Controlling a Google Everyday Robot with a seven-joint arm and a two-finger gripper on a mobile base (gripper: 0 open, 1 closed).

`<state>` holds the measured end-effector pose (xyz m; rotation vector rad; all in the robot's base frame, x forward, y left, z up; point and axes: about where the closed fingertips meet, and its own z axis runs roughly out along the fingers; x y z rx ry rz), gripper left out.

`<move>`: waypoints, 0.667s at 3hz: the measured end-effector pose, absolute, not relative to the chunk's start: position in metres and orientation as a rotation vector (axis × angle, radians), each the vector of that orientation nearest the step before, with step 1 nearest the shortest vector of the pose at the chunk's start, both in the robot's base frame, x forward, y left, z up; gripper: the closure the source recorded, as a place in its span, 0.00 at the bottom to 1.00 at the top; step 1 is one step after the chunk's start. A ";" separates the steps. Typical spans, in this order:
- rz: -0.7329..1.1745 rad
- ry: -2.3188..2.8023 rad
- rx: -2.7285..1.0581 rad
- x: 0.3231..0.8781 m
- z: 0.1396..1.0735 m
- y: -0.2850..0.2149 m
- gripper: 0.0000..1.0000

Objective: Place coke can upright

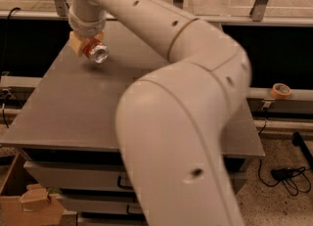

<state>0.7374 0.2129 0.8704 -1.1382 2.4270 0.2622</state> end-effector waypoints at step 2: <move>0.575 1.920 -1.117 0.710 0.996 0.159 1.00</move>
Offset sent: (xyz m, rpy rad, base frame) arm -0.0253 -0.2217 0.2141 0.7120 -0.5414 0.2933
